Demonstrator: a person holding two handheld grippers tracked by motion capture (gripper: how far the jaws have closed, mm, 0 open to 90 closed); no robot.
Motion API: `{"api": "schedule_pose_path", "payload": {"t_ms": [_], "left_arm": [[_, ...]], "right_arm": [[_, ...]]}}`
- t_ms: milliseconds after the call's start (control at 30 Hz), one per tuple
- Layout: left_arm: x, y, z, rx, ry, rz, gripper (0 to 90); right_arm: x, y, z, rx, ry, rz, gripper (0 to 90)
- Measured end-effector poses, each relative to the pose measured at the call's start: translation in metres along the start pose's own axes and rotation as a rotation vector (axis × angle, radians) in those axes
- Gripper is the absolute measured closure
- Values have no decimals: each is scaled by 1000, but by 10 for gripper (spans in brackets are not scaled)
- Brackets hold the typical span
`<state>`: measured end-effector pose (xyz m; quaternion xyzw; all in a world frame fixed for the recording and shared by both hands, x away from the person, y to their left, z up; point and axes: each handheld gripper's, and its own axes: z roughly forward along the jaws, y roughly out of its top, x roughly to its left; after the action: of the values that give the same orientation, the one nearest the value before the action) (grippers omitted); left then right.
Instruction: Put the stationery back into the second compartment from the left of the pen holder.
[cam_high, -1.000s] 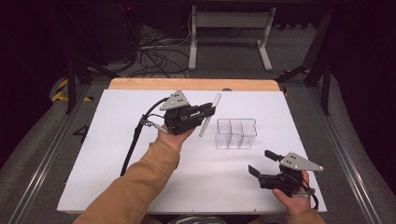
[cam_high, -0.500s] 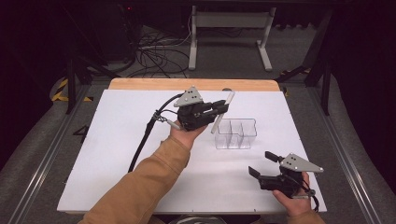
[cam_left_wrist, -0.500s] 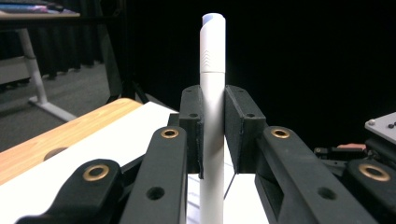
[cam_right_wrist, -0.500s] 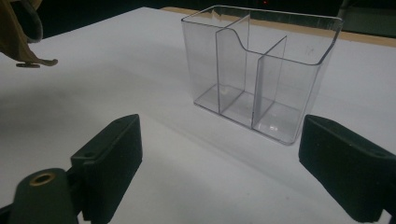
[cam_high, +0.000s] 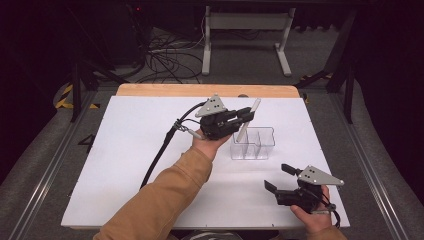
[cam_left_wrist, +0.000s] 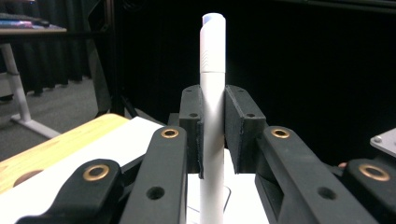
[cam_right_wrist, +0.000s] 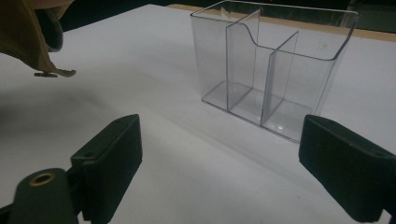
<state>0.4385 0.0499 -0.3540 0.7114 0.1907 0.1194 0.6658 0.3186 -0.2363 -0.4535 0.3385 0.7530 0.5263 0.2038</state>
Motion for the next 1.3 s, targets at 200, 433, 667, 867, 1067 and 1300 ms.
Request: {"api": "schedule_pose_path", "payload": {"t_ms": [200, 433, 667, 867, 1067, 1300], "left_arm": [[-1, -2, 10, -11, -5, 8, 784], [5, -9, 26, -3, -18, -30, 784], [10, -16, 36, -7, -26, -60, 784], [10, -19, 42, -11, -31, -55, 783], [9, -21, 46, -22, -29, -43, 783], [9, -24, 49, -20, -28, -37, 782]], "right_arm": [[0, 0, 0, 1, 4, 1, 143], [0, 0, 2, 1, 12, -2, 142], [-1, -1, 2, 4, 15, -5, 142], [-1, -1, 2, 8, 18, -7, 142], [-1, -1, 3, 9, 21, -7, 142], [0, -1, 3, 12, 21, -7, 142]]}}
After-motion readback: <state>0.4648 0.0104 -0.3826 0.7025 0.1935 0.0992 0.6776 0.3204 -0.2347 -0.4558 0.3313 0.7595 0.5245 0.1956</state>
